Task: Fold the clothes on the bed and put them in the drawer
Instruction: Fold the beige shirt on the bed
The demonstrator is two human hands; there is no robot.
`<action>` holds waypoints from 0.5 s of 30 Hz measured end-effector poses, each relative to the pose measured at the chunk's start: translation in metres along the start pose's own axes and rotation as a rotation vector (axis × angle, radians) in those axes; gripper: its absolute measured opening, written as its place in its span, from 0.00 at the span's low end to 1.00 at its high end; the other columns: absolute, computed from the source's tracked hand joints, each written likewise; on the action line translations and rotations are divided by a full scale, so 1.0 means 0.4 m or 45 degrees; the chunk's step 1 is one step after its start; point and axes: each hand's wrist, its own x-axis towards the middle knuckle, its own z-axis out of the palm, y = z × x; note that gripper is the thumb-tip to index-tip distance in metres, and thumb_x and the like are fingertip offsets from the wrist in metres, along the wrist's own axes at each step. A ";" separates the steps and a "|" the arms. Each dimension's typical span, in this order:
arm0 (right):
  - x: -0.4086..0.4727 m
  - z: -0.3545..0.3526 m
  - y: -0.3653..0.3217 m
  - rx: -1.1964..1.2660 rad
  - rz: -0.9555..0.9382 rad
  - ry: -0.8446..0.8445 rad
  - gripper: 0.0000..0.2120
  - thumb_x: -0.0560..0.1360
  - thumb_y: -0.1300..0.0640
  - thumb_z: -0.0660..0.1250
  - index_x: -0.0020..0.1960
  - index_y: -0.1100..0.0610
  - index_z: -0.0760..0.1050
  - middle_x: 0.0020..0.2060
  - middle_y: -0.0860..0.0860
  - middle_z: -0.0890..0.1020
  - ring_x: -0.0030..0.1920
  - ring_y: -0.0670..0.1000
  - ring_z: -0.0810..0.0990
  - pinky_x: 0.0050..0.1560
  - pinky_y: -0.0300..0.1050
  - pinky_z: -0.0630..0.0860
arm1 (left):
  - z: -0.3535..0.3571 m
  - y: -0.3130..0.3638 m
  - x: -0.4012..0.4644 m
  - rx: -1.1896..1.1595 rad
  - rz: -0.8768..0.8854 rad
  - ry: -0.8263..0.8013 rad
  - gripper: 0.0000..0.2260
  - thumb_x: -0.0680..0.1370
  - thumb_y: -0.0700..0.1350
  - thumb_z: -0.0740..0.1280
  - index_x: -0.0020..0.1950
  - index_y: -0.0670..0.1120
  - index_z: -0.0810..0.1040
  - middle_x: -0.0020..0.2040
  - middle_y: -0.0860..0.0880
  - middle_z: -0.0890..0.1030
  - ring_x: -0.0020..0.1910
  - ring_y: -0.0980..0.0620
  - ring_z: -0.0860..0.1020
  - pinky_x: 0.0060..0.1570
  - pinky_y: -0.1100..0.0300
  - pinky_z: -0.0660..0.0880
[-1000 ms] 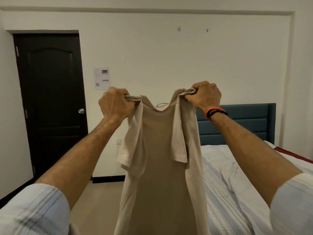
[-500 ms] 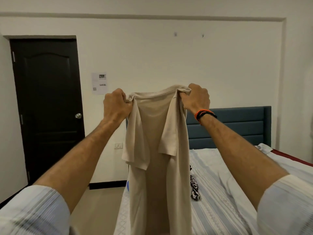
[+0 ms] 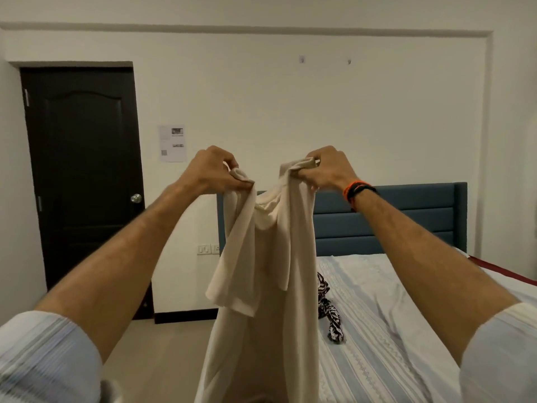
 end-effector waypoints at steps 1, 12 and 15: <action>-0.006 -0.013 -0.002 0.139 -0.019 -0.028 0.09 0.71 0.50 0.76 0.38 0.55 0.82 0.29 0.47 0.79 0.29 0.44 0.76 0.27 0.34 0.70 | -0.011 -0.001 -0.007 -0.108 0.013 -0.033 0.17 0.64 0.53 0.81 0.42 0.43 0.81 0.38 0.45 0.82 0.34 0.50 0.79 0.33 0.59 0.78; 0.001 -0.040 0.095 0.942 0.129 -0.299 0.08 0.72 0.53 0.74 0.48 0.56 0.83 0.44 0.50 0.83 0.48 0.50 0.81 0.52 0.49 0.78 | -0.027 -0.131 -0.032 -0.971 -0.155 0.053 0.22 0.60 0.58 0.80 0.44 0.47 0.80 0.44 0.49 0.82 0.45 0.51 0.81 0.45 0.49 0.81; 0.001 -0.031 0.122 1.356 0.044 -0.422 0.08 0.73 0.53 0.69 0.46 0.58 0.82 0.41 0.52 0.83 0.42 0.49 0.82 0.44 0.43 0.80 | -0.021 -0.174 -0.028 -1.381 0.005 -0.181 0.16 0.63 0.55 0.81 0.43 0.48 0.83 0.43 0.48 0.82 0.43 0.51 0.81 0.44 0.56 0.82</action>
